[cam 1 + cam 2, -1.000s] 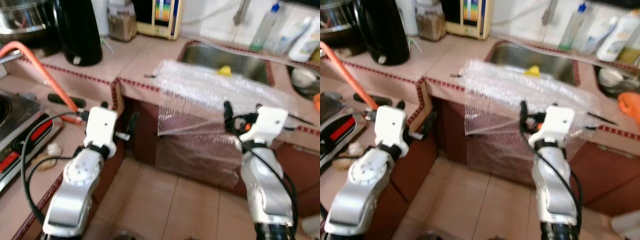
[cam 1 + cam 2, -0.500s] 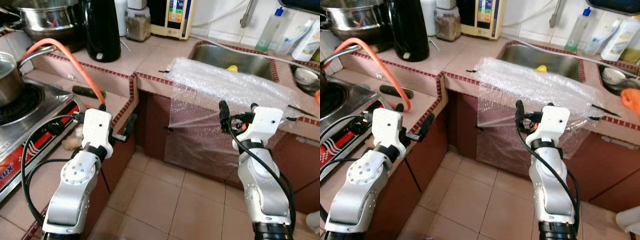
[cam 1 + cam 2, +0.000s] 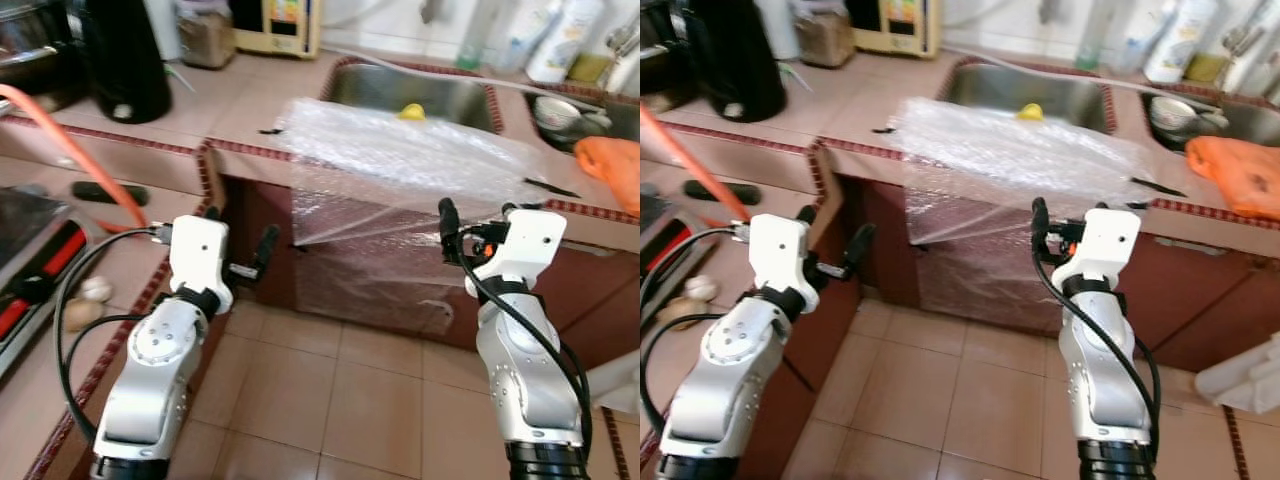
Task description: Kitchen organization
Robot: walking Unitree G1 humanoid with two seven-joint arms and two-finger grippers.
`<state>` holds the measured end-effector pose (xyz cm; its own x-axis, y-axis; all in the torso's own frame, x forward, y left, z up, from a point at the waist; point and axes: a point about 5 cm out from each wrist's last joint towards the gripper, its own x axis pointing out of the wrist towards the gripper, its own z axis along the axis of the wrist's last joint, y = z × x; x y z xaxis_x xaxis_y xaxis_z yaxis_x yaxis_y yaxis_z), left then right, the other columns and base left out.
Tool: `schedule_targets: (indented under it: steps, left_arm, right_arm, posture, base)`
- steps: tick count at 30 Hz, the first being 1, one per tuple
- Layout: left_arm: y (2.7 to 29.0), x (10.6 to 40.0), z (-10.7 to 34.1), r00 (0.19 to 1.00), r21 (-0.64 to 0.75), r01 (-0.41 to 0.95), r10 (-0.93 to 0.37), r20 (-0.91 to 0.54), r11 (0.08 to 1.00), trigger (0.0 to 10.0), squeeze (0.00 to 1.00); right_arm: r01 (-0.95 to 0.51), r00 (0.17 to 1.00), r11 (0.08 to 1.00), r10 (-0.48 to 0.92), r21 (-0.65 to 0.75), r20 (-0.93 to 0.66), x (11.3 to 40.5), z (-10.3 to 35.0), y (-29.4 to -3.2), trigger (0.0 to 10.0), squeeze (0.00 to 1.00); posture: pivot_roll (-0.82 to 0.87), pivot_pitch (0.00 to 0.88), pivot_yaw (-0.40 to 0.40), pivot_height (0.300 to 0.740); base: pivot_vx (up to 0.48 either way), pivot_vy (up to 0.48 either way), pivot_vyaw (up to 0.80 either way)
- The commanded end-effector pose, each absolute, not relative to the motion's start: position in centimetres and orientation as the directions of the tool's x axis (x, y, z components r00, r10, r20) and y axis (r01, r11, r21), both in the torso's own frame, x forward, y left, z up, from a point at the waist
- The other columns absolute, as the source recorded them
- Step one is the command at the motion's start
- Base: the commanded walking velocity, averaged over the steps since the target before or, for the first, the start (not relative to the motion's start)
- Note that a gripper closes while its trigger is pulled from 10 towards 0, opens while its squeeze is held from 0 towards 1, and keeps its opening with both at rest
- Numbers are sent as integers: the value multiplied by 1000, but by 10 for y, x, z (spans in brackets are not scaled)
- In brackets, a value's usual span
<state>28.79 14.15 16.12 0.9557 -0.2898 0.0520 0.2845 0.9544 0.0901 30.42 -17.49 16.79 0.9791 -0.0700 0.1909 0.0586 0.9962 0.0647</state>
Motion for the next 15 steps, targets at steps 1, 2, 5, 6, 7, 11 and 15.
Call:
schedule_targets:
  steps: [1, 2, 5, 6, 7, 11, 15]
  left_arm:
    - [142, 289, 159, 955, 85, 289, -294, 47, 953, 10000, 0]
    - [141, 289, 159, 955, 85, 290, -294, 46, 953, 10000, 0]
    - [140, 290, 157, 954, 82, 292, -297, 44, 953, 10000, 0]
    - [140, 290, 157, 954, 80, 293, -297, 44, 953, 10000, 0]
    - [140, 290, 157, 953, 81, 294, -298, 43, 952, 10000, 0]
    - [138, 291, 156, 952, 80, 299, -303, 43, 951, 10000, 0]
    - [138, 292, 156, 951, 78, 304, -308, 43, 950, 10000, 0]
  right_arm:
    - [47, 980, 997, -58, 63, 192, 304, 168, -173, 10000, 937]
    - [46, 980, 997, -58, 63, 192, 304, 168, -173, 10000, 937]
    - [46, 980, 997, -57, 62, 189, 304, 167, -173, 10000, 937]
    - [46, 980, 997, -57, 62, 189, 304, 167, -173, 10000, 937]
    - [46, 980, 997, -57, 62, 188, 304, 167, -173, 10000, 937]
    - [49, 980, 997, -60, 62, 188, 304, 167, -173, 10000, 937]
    - [52, 980, 997, -63, 64, 188, 304, 166, -173, 10000, 937]
  posture:
    - [95, 90, -49, 740]
    - [94, 91, -50, 740]
    - [92, 90, -50, 740]
    - [91, 90, -49, 740]
    - [91, 90, -49, 740]
    - [89, 89, -46, 740]
    - [89, 85, -42, 740]
  base:
    - [0, -454, -800]
    - [0, -454, -800]
    - [0, -454, -800]
    - [0, -454, -800]
    - [0, -450, -800]
    - [0, -449, -800]
    - [0, -448, -800]
